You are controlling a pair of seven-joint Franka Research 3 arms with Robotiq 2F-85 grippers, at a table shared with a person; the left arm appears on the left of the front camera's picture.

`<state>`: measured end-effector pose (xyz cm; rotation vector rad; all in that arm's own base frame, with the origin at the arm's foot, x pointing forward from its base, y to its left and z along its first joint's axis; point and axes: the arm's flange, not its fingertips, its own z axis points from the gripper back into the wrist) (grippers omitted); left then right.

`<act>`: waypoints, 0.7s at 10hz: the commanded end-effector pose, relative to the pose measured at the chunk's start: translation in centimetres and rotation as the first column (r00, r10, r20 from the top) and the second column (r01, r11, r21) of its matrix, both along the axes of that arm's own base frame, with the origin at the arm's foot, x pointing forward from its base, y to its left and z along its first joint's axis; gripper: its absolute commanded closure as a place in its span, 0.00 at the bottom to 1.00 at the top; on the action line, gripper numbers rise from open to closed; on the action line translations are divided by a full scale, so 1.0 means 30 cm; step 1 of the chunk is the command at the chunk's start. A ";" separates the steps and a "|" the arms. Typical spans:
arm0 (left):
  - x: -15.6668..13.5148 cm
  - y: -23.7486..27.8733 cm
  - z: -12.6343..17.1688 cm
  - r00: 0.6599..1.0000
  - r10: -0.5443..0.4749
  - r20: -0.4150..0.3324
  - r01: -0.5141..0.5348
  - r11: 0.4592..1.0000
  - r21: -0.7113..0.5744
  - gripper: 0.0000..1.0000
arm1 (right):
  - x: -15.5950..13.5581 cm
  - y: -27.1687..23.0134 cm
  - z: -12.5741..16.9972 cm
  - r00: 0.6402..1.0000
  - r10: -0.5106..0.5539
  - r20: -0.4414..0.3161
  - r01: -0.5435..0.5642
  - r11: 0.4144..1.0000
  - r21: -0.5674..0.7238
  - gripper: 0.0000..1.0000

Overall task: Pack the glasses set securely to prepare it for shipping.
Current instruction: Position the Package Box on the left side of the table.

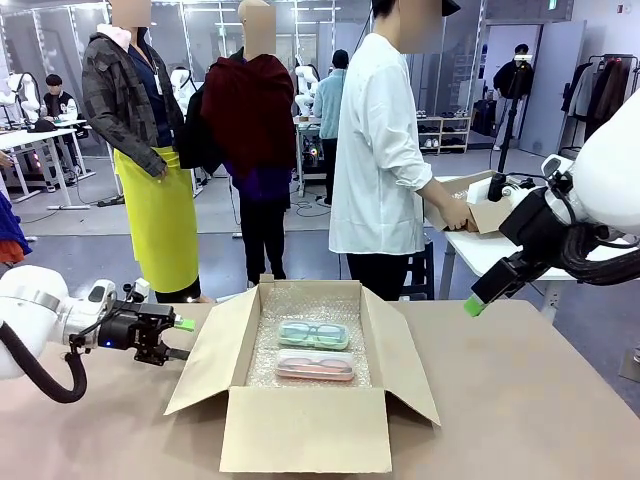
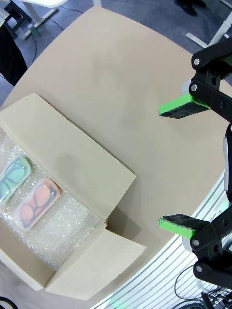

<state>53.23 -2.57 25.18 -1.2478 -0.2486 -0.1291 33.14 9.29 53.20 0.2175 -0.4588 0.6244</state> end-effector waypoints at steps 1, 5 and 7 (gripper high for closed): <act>0.017 -0.026 -0.012 0.999 -0.018 -0.035 0.016 0.999 -0.052 0.00 | 0.002 0.001 -0.001 1.000 -0.004 0.011 0.004 1.000 -0.005 0.00; 0.001 -0.038 -0.024 0.996 -0.069 -0.048 0.061 0.987 -0.151 0.48 | 0.002 0.001 -0.001 1.000 -0.004 0.011 0.004 1.000 -0.005 0.00; -0.011 -0.021 -0.025 0.997 -0.067 -0.042 0.059 0.984 -0.166 1.00 | 0.002 0.001 -0.001 1.000 -0.004 0.011 0.004 1.000 -0.005 0.00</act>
